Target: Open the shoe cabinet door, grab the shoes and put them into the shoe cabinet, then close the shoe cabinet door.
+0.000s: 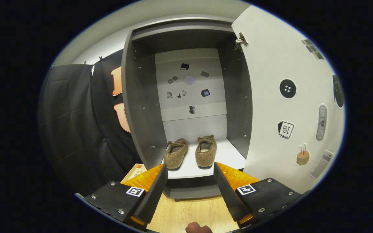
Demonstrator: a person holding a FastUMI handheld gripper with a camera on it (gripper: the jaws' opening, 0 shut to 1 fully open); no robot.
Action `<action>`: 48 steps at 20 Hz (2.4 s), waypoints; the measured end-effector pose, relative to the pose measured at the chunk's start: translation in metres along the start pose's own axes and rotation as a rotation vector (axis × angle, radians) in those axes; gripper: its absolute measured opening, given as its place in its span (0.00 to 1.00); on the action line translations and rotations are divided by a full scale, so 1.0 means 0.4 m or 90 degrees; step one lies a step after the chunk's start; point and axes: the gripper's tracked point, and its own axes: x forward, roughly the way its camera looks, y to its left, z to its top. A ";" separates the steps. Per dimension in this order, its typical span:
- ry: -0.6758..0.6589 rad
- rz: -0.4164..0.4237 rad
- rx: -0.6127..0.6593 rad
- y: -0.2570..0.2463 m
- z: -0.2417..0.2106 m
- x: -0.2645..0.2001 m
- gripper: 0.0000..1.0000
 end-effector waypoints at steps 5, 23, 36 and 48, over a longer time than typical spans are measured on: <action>-0.013 0.067 -0.011 -0.041 -0.007 -0.148 0.89; -0.074 0.149 0.032 -0.461 -0.030 -0.534 0.89; -0.085 0.043 -0.002 -0.621 -0.006 -0.448 0.93; -0.033 0.131 -0.037 -0.444 -0.016 -0.418 0.90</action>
